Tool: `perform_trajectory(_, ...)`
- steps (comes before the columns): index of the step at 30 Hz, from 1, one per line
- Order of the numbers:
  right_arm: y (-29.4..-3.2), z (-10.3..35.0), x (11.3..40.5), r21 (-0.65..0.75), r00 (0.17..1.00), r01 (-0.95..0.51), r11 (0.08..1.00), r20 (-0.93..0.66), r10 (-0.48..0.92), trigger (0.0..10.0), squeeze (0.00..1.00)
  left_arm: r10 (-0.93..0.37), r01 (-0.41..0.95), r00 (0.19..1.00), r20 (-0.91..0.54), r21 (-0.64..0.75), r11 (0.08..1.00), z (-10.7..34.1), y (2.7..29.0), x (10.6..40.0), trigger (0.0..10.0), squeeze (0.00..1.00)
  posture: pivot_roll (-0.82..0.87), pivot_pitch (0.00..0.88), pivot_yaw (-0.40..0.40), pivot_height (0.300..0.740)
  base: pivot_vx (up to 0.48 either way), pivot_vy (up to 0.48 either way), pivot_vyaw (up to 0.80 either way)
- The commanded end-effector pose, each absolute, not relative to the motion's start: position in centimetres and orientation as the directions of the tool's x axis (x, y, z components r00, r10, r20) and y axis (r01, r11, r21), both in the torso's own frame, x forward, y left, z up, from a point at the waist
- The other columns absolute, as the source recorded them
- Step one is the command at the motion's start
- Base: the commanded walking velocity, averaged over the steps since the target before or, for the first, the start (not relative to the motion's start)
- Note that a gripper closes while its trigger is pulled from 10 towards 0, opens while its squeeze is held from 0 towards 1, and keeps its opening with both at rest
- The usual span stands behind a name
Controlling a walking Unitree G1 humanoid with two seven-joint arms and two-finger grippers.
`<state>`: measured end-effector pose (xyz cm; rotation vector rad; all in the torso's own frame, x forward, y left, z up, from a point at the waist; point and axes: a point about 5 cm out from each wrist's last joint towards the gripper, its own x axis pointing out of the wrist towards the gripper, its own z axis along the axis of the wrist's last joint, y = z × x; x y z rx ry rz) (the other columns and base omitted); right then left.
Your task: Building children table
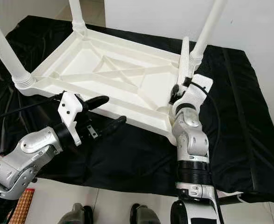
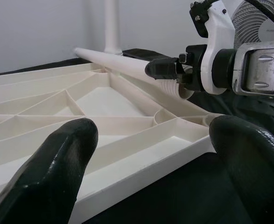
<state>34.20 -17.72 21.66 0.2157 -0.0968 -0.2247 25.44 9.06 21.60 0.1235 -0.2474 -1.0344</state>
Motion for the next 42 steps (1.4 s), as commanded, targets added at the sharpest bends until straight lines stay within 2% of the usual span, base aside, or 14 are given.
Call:
perform_trajectory(1, -17.7, 22.6, 34.0, 0.241, 0.968, 0.186, 0.953, 0.123, -0.220, 10.0, 0.00, -0.911, 0.881, 0.394, 0.121, 0.233, 0.412, 21.4, 8.7, 25.0, 10.0, 0.00, 0.03, 0.161, -0.043, 0.740, 0.000, 0.000, 0.00)
perform_trajectory(11, -17.1, 21.9, 33.9, 0.273, 0.977, 0.141, 0.952, 0.114, -0.178, 10.0, 0.00, -0.911, 0.881, 0.395, 0.121, 0.229, 0.413, 21.4, 8.7, 25.0, 10.0, 0.00, 0.03, 0.162, -0.043, 0.740, 0.000, 0.000, 0.00)
perform_trajectory(12, -17.0, 21.8, 33.9, 0.281, 0.980, 0.133, 0.950, 0.105, -0.169, 8.7, 0.00, -0.910, 0.881, 0.395, 0.121, 0.229, 0.413, 21.4, 8.7, 25.0, 10.0, 0.00, 0.03, 0.162, -0.043, 0.740, 0.000, 0.000, 0.00)
perform_trajectory(16, -16.9, 21.7, 33.9, 0.287, 0.982, 0.127, 0.950, 0.100, -0.162, 8.7, 0.00, -0.910, 0.881, 0.395, 0.122, 0.229, 0.413, 21.4, 8.7, 25.0, 10.0, 0.00, 0.03, 0.162, -0.043, 0.740, 0.000, 0.000, 0.00)
perform_trajectory(17, -16.6, 20.4, 34.0, 0.246, 0.988, 0.143, 0.959, 0.015, -0.151, 10.0, 0.00, -0.910, 0.881, 0.395, 0.121, 0.229, 0.413, 21.4, 8.7, 25.0, 10.0, 0.00, 0.03, 0.162, -0.043, 0.740, 0.000, 0.000, 0.00)
perform_trajectory(24, -16.0, 18.1, 34.0, 0.207, 0.985, 0.148, 0.967, -0.117, -0.126, 10.0, 0.00, -0.911, 0.882, 0.394, 0.122, 0.229, 0.412, 21.4, 8.7, 25.0, 10.0, 0.00, 0.04, 0.167, -0.044, 0.740, 0.000, 0.000, 0.00)
perform_trajectory(30, -16.3, 17.9, 34.0, 0.194, 0.983, 0.156, 0.969, -0.124, -0.134, 10.0, 0.00, -0.911, 0.882, 0.394, 0.121, 0.228, 0.412, 21.4, 8.7, 24.9, 10.0, 0.00, 0.04, 0.168, -0.044, 0.740, 0.000, 0.000, 0.00)
perform_trajectory(31, -16.3, 17.9, 34.0, 0.200, 0.983, 0.154, 0.968, -0.127, -0.131, 10.0, 1.00, -0.911, 0.882, 0.394, 0.121, 0.228, 0.411, 21.4, 8.7, 24.9, 10.0, 0.00, 0.04, 0.168, -0.044, 0.740, 0.000, 0.000, 0.00)
perform_trajectory(36, -16.2, 18.0, 34.0, 0.197, 0.983, 0.156, 0.968, -0.128, -0.132, 10.0, 1.00, -0.911, 0.882, 0.394, 0.121, 0.228, 0.411, 21.4, 8.7, 24.9, 10.0, 0.00, 0.03, 0.169, -0.044, 0.740, 0.000, 0.000, 0.00)
perform_trajectory(37, -16.2, 18.0, 34.0, 0.197, 0.982, 0.159, 0.968, -0.133, -0.134, 10.0, 0.00, -0.911, 0.882, 0.394, 0.121, 0.228, 0.412, 21.4, 8.7, 24.9, 10.0, 0.00, 0.03, 0.169, -0.044, 0.740, 0.000, 0.000, 0.00)
perform_trajectory(42, -16.1, 18.0, 34.0, 0.199, 0.983, 0.146, 0.969, -0.136, -0.120, 10.0, 0.00, -0.911, 0.882, 0.394, 0.121, 0.229, 0.412, 21.4, 8.7, 24.9, 10.0, 0.00, 0.03, 0.169, -0.044, 0.740, 0.000, 0.000, 0.00)
